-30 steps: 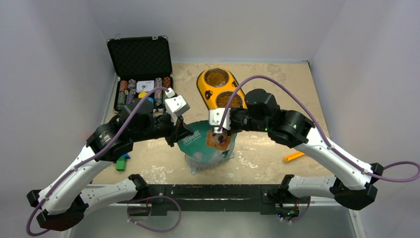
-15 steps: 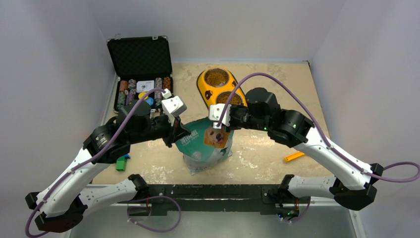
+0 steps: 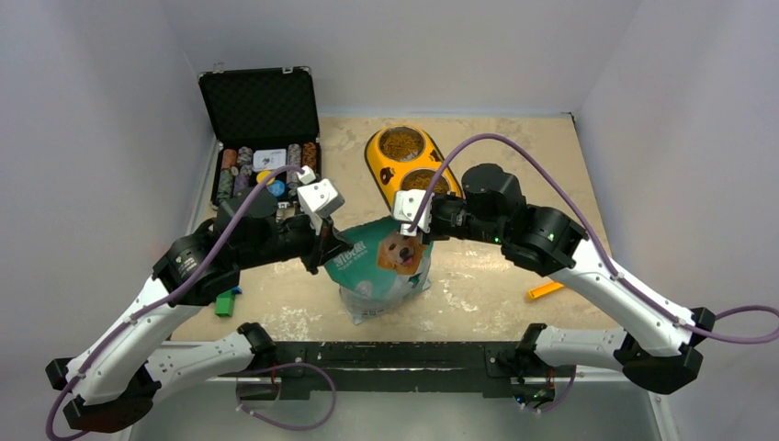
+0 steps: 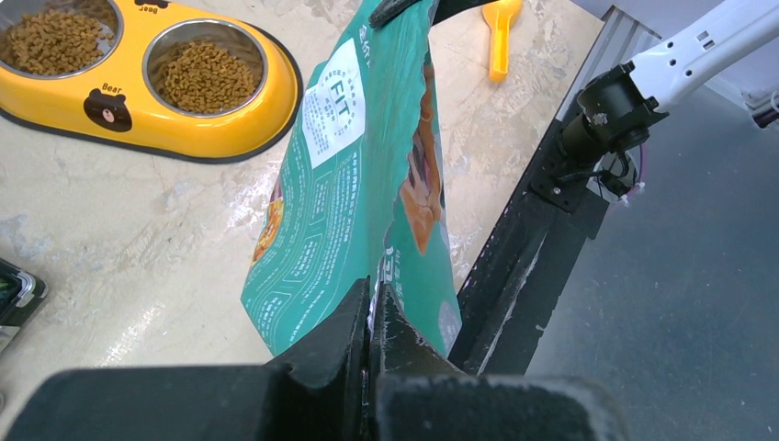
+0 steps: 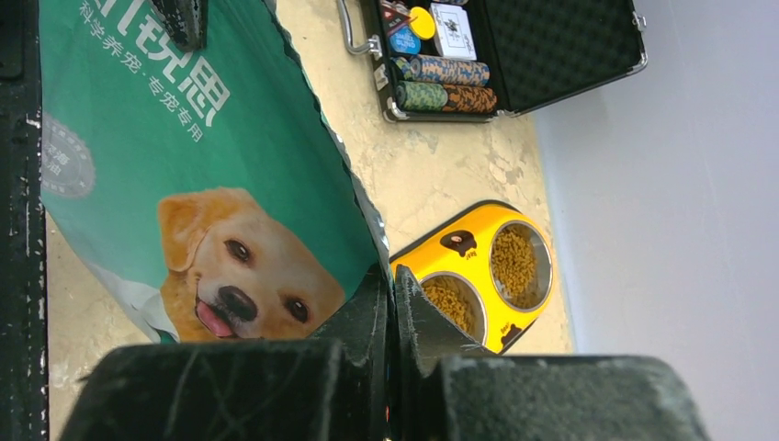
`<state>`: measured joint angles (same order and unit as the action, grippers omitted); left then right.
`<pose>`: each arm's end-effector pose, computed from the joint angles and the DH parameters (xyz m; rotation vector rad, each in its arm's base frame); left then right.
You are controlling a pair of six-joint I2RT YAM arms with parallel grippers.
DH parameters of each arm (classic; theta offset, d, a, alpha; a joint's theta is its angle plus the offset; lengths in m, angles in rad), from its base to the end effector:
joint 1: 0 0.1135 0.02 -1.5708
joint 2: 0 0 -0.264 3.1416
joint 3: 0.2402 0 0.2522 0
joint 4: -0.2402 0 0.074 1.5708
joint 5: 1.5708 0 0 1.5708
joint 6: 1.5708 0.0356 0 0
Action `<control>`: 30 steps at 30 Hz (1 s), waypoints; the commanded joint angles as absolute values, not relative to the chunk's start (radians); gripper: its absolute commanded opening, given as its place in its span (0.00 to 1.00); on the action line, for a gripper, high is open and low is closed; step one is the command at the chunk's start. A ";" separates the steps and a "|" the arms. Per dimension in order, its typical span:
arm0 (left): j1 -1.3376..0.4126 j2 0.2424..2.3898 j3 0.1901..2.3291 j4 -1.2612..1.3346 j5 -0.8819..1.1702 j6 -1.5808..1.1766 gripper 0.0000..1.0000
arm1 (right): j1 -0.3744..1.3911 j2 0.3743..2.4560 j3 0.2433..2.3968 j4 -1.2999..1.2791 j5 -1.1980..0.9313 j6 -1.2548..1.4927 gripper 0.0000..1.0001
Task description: Serve the pet food
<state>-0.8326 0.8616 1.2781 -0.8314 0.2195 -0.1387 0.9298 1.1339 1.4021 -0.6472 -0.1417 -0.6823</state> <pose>0.0934 -0.1142 0.4240 0.8439 1.8963 -0.8321 0.1336 0.1874 0.4350 -1.4762 1.2860 0.3014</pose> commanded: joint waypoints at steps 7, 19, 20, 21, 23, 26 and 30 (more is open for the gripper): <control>-0.827 0.751 1.326 -0.921 0.175 -0.168 0.00 | 0.841 1.057 1.359 -0.606 0.183 -0.702 0.22; -0.827 0.784 1.343 -0.919 0.203 -0.193 0.00 | 0.825 1.019 1.359 -0.662 0.069 -0.737 0.00; -0.827 0.784 1.344 -0.918 0.201 -0.192 0.00 | 0.825 1.017 1.345 -0.642 0.097 -0.739 0.00; -0.827 0.784 1.346 -0.918 0.199 -0.191 0.00 | 0.825 1.003 1.324 -0.606 0.099 -0.740 0.00; -0.827 0.789 1.354 -0.922 0.198 -0.189 0.00 | 0.825 0.967 1.285 -0.526 0.097 -0.730 0.27; -0.827 0.800 1.365 -0.928 0.200 -0.190 0.00 | 0.825 0.955 1.292 -0.565 -0.030 -0.777 0.51; -0.827 0.818 1.380 -0.928 0.211 -0.199 0.18 | 0.827 0.937 1.302 -0.604 -0.176 -0.789 0.65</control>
